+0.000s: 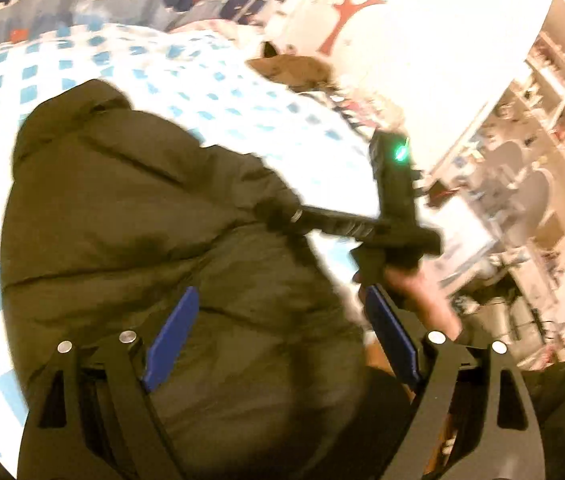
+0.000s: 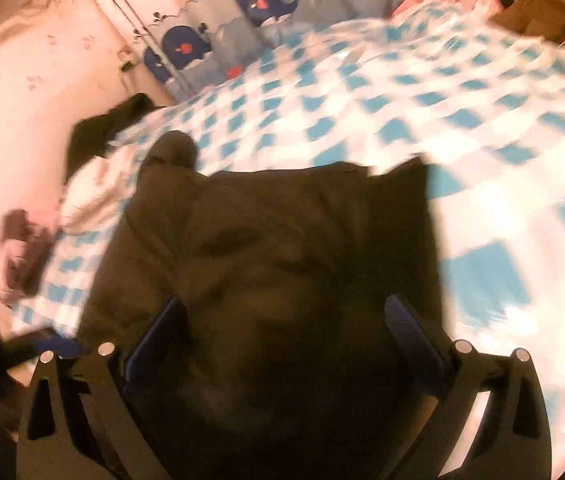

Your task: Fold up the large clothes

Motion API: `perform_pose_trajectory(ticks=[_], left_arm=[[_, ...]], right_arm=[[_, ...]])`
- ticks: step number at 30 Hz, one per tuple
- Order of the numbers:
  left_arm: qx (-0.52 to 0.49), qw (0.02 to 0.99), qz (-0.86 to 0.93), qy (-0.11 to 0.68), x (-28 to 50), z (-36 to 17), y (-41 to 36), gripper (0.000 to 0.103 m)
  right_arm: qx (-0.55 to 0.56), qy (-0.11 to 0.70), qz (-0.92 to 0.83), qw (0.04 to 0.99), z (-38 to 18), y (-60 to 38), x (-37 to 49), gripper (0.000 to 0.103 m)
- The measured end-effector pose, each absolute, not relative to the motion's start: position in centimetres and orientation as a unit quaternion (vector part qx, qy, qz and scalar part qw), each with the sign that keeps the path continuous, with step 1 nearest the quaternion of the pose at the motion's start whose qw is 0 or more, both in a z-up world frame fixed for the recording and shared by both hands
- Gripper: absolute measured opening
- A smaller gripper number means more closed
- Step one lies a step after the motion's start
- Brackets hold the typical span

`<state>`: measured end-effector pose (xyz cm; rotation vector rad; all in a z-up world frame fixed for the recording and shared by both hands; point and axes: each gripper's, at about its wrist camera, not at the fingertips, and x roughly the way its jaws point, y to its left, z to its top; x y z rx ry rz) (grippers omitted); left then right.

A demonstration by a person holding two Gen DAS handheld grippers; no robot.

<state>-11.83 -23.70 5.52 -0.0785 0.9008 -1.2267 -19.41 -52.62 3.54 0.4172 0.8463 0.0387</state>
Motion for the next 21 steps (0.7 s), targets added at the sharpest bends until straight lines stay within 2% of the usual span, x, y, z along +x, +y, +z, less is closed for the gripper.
perform_pose_trajectory(ticks=[2,6,11,14,15,16,18,21], left_arm=[[-0.025,0.708,-0.573,0.412,-12.1,5.0,-25.7,0.081],[0.049,0.706,-0.562,0.429,-13.1,-0.3,-28.8,0.081],[0.045,0.698,-0.549,0.458,-12.1,-0.5,-28.4,0.081],[-0.014,0.727,-0.544,0.419,-11.7,4.5,-23.6,0.082],[-0.031,0.746,-0.535,0.395,-11.1,6.2,-21.4,0.089],[-0.051,0.764,-0.517,0.383,-10.2,7.2,-19.3,0.093],[-0.088,0.784,-0.476,0.389,-7.8,7.4,-15.6,0.094],[-0.169,0.774,-0.417,0.445,-3.6,4.0,-11.8,0.094]], right_arm=[[0.188,0.443,0.0,0.876,1.8,-52.8,-19.5,0.097],[0.172,0.462,-0.007,0.87,-2.4,-52.5,-18.1,0.098],[0.19,0.489,0.016,0.851,-1.8,-53.4,-17.2,0.098],[0.289,0.45,0.064,0.843,0.4,-56.2,-19.3,0.097],[0.324,0.436,0.076,0.836,0.8,-57.2,-20.0,0.097],[0.36,0.427,0.083,0.825,1.2,-58.5,-20.7,0.097],[0.39,0.42,0.092,0.814,1.3,-59.8,-21.1,0.097],[0.412,0.435,0.101,0.794,0.5,-60.0,-20.7,0.098]])
